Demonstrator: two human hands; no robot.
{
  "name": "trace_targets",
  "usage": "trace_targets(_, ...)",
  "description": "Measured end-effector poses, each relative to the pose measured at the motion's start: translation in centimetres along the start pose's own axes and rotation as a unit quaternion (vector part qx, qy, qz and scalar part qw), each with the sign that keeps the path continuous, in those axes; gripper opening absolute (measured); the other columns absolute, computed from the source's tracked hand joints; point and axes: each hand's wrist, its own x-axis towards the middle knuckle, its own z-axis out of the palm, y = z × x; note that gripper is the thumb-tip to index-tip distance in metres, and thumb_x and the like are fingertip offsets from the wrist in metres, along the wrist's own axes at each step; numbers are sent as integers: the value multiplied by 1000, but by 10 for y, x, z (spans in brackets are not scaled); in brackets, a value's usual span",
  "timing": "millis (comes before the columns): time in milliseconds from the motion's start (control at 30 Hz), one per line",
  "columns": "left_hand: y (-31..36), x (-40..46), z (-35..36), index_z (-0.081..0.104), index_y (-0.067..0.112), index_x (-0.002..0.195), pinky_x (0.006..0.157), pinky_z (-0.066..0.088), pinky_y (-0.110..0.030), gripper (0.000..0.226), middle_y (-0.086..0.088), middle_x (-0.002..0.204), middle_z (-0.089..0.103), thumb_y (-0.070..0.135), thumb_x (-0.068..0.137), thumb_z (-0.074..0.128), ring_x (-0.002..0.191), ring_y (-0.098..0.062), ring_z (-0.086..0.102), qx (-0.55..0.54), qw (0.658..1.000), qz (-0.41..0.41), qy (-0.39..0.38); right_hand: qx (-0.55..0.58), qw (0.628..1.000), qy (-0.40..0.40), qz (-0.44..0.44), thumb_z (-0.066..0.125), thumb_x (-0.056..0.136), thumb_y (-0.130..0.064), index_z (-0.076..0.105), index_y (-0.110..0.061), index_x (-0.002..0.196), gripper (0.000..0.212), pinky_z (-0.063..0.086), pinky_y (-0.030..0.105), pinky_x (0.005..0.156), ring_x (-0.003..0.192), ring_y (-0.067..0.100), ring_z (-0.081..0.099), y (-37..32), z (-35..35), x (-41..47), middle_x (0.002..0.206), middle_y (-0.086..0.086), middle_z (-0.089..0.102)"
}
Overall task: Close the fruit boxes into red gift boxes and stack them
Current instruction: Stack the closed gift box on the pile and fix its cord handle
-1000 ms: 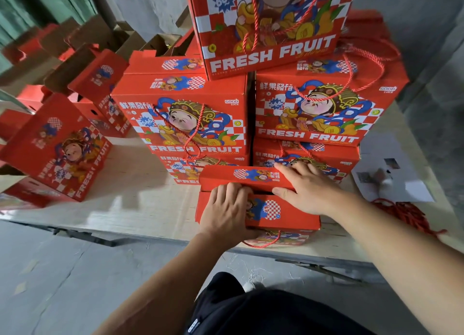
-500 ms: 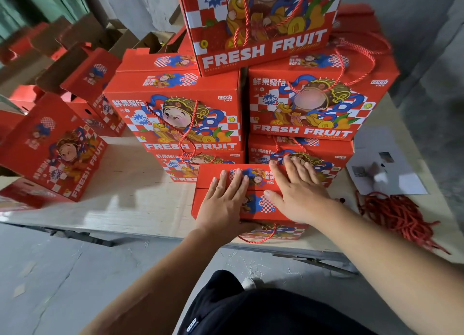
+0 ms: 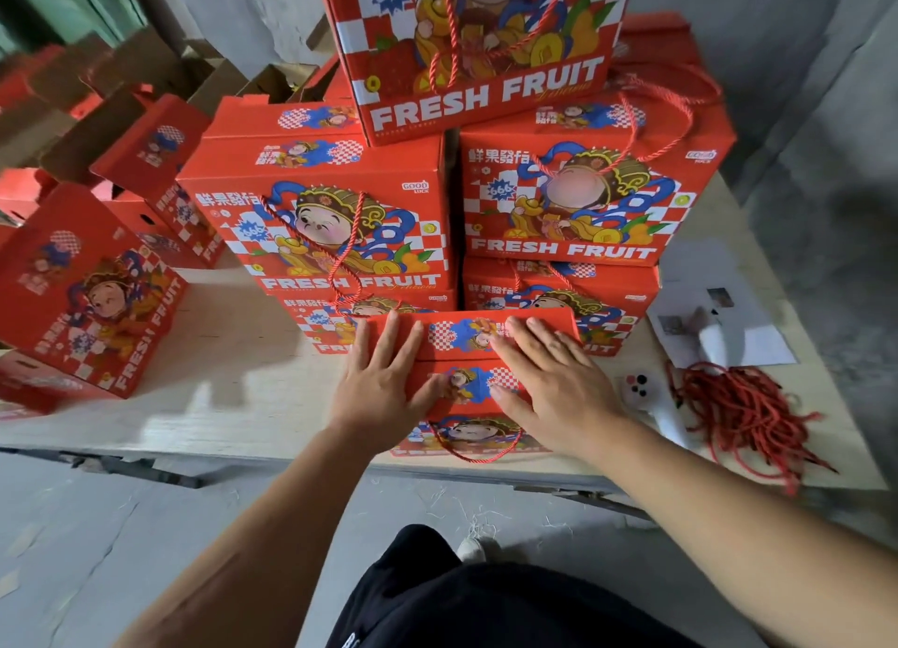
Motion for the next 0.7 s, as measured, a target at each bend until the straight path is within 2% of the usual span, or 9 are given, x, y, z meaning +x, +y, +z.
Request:
trace_targets(133, -2, -13, 5, 0, 41, 165, 130, 5, -53, 92, 4, 174, -11, 90, 89, 18, 159, -33, -8, -8, 1000, -25, -16, 178, 950, 206, 152, 57, 89, -67, 54, -20, 149, 77, 30, 52, 121, 150, 30, 34, -7, 14, -26, 164, 10, 36)
trace_targets(167, 0, -18, 6, -1, 42, 164, 129, 11, -54, 95, 4, 174, -7, 93, 86, 17, 157, -34, -1, -20, 999, -39, -27, 288, 891, 225, 271, 68, 77, -72, 48, -22, 151, 91, 30, 52, 120, 149, 33, 32, -12, 17, -31, 162, 14, 34)
trace_targets(233, 2, -26, 7, -2, 46, 162, 123, 24, -55, 103, 4, 167, 7, 100, 76, 15, 149, -37, 16, -30, 996, -72, -35, 536, 688, 158, 464, 81, 51, -84, 37, -33, 150, 120, 43, 59, 110, 140, 35, 43, -25, 12, -36, 153, 11, 42)
trace_targets(267, 1, -26, 5, -1, 46, 162, 119, 29, -54, 106, 1, 162, 16, 102, 73, 14, 143, -38, 25, -11, 997, -79, -19, 625, 595, 90, 496, 81, 44, -87, 39, -38, 142, 118, 52, 56, 99, 129, 33, 54, -33, 9, -36, 142, 4, 52)
trace_targets(333, -6, -14, -5, 12, 42, 163, 113, 31, -52, 107, -6, 150, 31, 100, 74, 17, 135, -38, 36, 27, 996, -75, 32, 724, 488, 30, 485, 81, 50, -80, 42, -42, 130, 97, 56, 44, 83, 111, 25, 65, -46, 2, -32, 123, -7, 62)
trace_targets(433, -17, 11, -19, 41, 36, 150, 113, 35, -50, 87, -7, 147, 42, 89, 82, 43, 137, -37, 39, -42, 996, -80, 15, 765, 420, 86, 480, 86, 66, -60, 46, -41, 128, 76, 55, 40, 98, 103, 10, 62, -61, 2, -25, 120, -10, 61)
trace_targets(500, -17, 19, -22, 53, 29, 135, 97, 47, -43, 74, -5, 137, 55, 81, 82, 57, 124, -31, 55, -116, 990, -85, 6, 779, 389, 58, 488, 83, 80, -51, 53, -30, 125, 58, 53, 41, 103, 103, 17, 64, -74, 3, -24, 117, -1, 65)
trace_targets(633, -19, 14, -23, 71, 15, 103, 78, 50, -37, 96, -12, 110, 73, 97, 77, 29, 101, -34, 69, -41, 985, -144, -81, 721, 464, 12, 515, 68, 97, -46, 64, -17, 98, 29, 49, 27, 54, 55, 15, 63, -93, -8, -25, 65, 1, 65)
trace_targets(700, -17, 4, -20, 72, 8, 111, 83, 52, -35, 101, -14, 111, 75, 96, 80, 31, 103, -33, 71, -179, 937, -230, -195, 717, 461, 40, 521, 62, 102, -38, 58, -19, 83, 28, 40, 25, 49, 43, 12, 53, -90, -20, -23, 53, -3, 52)
